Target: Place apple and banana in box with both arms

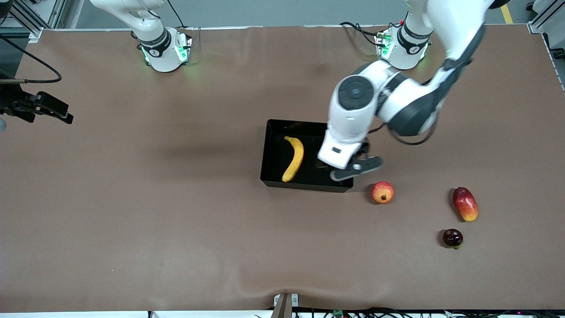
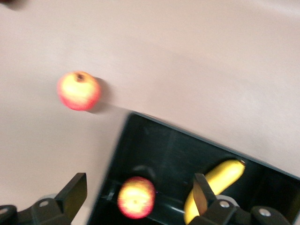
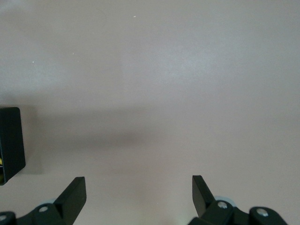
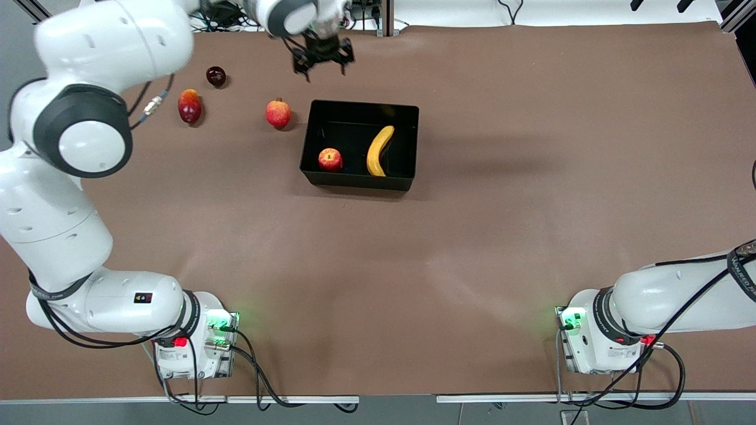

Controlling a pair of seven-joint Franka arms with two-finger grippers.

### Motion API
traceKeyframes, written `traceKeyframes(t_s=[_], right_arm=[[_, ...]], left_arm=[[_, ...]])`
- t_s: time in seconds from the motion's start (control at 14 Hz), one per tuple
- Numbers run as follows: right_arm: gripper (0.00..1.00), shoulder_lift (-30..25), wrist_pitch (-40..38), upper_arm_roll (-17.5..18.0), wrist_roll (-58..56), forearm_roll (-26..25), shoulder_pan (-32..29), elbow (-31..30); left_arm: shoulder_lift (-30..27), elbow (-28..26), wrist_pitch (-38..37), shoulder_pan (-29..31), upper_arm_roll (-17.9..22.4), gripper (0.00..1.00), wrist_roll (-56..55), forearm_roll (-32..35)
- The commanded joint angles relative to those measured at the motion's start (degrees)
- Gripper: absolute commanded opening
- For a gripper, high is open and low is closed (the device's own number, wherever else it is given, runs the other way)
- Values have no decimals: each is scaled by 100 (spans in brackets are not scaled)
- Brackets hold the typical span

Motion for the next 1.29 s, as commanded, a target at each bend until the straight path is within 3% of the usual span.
traceKeyframes(t_s=[0.0, 0.29, 0.57, 0.93, 1.0, 1.07, 1.22], right_arm=[[100, 29, -62, -3, 66, 47, -9, 92], [100, 29, -62, -3, 66, 47, 0, 92], [100, 29, -62, -3, 66, 47, 0, 92], [100, 20, -62, -3, 74, 29, 26, 101], [100, 20, -62, -3, 74, 38, 26, 101], [100, 20, -62, -3, 74, 38, 26, 109], [100, 20, -62, -3, 74, 47, 26, 101]], left_arm=[[-414, 43, -288, 455, -43, 100, 740, -193], [-950, 52, -534, 992, -34, 100, 1314, -474], [-1355, 192, -1157, 1528, -43, 100, 2710, -764], [-2049, 166, -1703, 1828, 9, 100, 3730, -983], [-2268, 88, -1703, 1698, 210, 100, 3993, -1088], [-2383, 0, -1747, 1279, 664, 100, 4187, -1107], [-2577, -36, -1888, 329, 1833, 100, 4329, -1395]])
